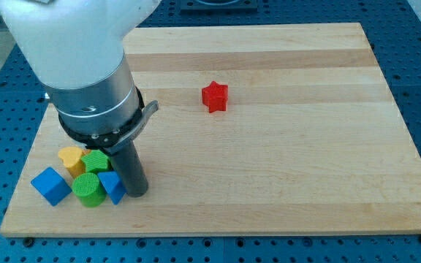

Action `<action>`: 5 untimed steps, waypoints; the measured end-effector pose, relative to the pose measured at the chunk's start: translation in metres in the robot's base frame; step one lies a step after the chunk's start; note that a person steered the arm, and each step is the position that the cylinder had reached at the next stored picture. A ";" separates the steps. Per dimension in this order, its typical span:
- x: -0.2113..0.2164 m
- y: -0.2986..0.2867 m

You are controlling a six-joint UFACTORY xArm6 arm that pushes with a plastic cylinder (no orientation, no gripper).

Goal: Push the blue cube at the bottom left of the green star

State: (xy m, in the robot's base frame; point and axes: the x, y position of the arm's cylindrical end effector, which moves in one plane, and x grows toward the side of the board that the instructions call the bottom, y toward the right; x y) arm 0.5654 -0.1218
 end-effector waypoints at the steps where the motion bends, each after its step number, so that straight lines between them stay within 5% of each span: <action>1: 0.001 0.003; 3: 0.052 0.013; 5: 0.053 -0.016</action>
State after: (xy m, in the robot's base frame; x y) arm 0.6182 -0.1377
